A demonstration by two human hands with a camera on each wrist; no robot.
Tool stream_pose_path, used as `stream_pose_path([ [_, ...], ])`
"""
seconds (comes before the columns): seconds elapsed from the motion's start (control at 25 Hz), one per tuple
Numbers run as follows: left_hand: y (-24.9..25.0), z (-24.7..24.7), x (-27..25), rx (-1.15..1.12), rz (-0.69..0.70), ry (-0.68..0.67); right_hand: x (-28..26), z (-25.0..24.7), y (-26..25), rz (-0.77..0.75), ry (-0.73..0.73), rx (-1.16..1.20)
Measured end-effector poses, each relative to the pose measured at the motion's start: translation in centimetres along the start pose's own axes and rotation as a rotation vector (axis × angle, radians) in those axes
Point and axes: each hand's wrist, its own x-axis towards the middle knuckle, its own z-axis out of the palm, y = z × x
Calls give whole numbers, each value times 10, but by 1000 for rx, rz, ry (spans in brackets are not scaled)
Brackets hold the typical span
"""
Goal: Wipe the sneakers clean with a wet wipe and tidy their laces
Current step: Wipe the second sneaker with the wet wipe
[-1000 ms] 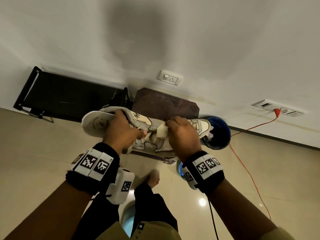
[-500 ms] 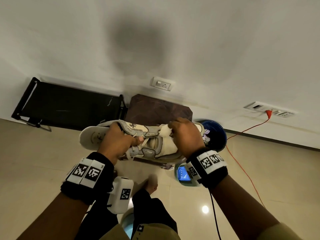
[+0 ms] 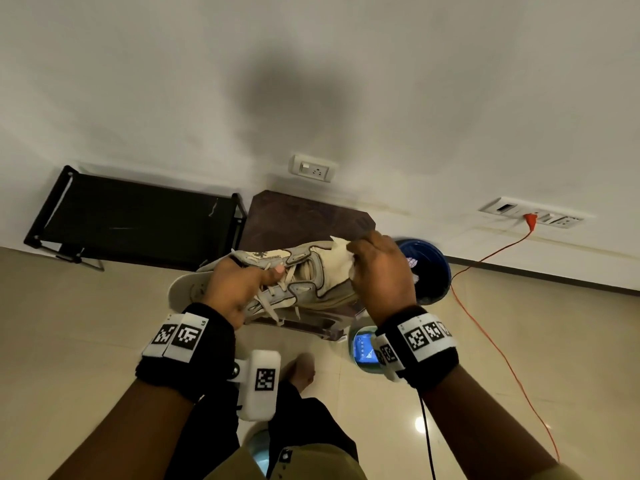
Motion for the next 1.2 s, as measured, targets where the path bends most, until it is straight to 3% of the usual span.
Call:
stream_pose_path([
  [0.2, -7, 5, 7, -232, -215, -9, -39, 18, -21, -37, -74, 90],
  [0.36, -13, 7, 12, -315, -335, -101, -13, 21, -12, 151, 194, 191],
  [0.44, -15, 11, 10, -340, -364, -129, -14, 28, -17, 155, 263, 220],
  [0.64, -23, 6, 10, -448, -343, -111, -43, 60, -50, 1, 12, 252],
  [0.84, -27, -2, 19, -557, -342, -93, -17, 71, -50, 110, 164, 275],
  [1.04, -33, -34, 36, -690, -382, -67, -33, 93, -101, -16, -60, 317],
  [1.2, -41, -43, 55, -713, -364, -55, -1, 117, -93, 221, -8, 254],
])
